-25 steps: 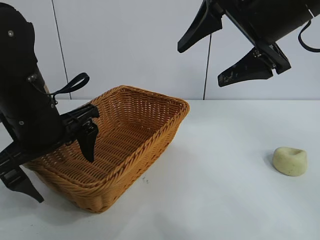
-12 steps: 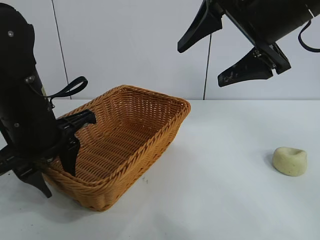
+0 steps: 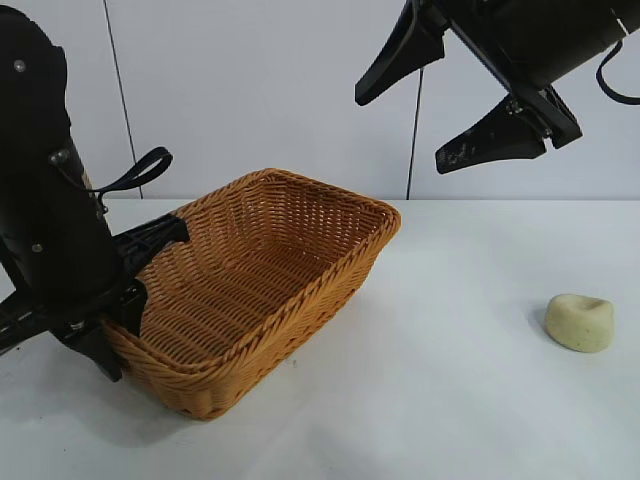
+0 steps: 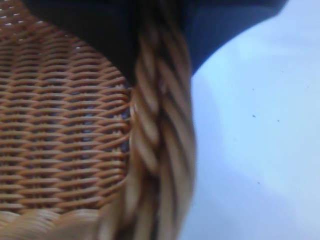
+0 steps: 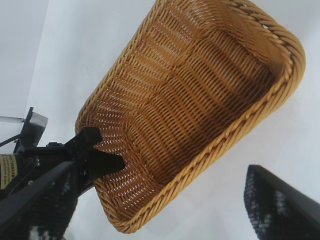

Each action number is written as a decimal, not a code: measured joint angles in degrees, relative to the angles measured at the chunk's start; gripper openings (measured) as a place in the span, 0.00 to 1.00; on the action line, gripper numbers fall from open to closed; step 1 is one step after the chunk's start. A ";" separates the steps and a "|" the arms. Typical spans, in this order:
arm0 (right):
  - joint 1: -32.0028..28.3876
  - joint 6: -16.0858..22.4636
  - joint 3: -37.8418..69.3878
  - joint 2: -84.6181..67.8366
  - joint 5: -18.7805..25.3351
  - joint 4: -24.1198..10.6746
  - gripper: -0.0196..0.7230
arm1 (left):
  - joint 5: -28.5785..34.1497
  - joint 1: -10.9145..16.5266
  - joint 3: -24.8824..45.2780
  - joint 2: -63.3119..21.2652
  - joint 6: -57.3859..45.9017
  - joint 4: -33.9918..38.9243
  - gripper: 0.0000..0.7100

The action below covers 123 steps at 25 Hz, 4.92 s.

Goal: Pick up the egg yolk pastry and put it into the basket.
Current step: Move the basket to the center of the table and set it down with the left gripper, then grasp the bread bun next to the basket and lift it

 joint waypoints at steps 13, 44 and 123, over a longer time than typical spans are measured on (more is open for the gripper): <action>0.00 0.00 0.00 0.00 0.18 0.06 0.89 | 12.55 7.41 -12.79 3.51 38.89 -8.30 0.13; 0.00 0.00 0.00 0.00 1.54 0.06 0.89 | 14.53 7.42 -20.11 14.81 54.11 -10.69 0.23; 0.00 0.00 0.00 0.00 0.90 0.31 0.89 | 26.47 18.69 24.49 -67.75 56.21 10.96 0.98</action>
